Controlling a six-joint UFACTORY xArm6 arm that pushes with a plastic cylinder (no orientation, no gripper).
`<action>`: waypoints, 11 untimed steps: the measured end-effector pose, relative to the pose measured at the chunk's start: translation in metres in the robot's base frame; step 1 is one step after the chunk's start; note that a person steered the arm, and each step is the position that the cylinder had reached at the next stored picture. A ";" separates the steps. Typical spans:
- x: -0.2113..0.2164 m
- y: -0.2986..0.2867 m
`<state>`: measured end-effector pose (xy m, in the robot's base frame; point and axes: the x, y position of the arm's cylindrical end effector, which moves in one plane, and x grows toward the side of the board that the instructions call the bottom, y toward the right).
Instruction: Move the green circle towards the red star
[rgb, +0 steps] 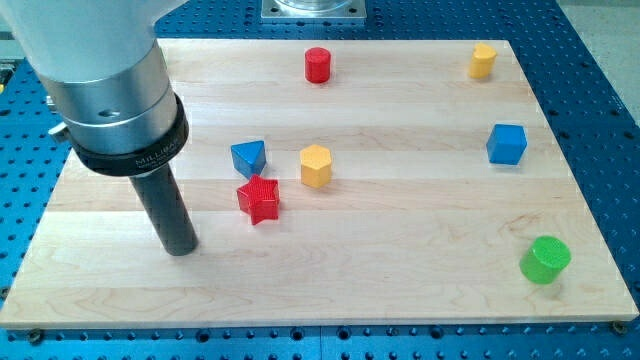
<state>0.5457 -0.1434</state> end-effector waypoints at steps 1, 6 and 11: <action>0.020 0.036; 0.002 0.326; 0.022 0.403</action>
<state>0.5679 0.2599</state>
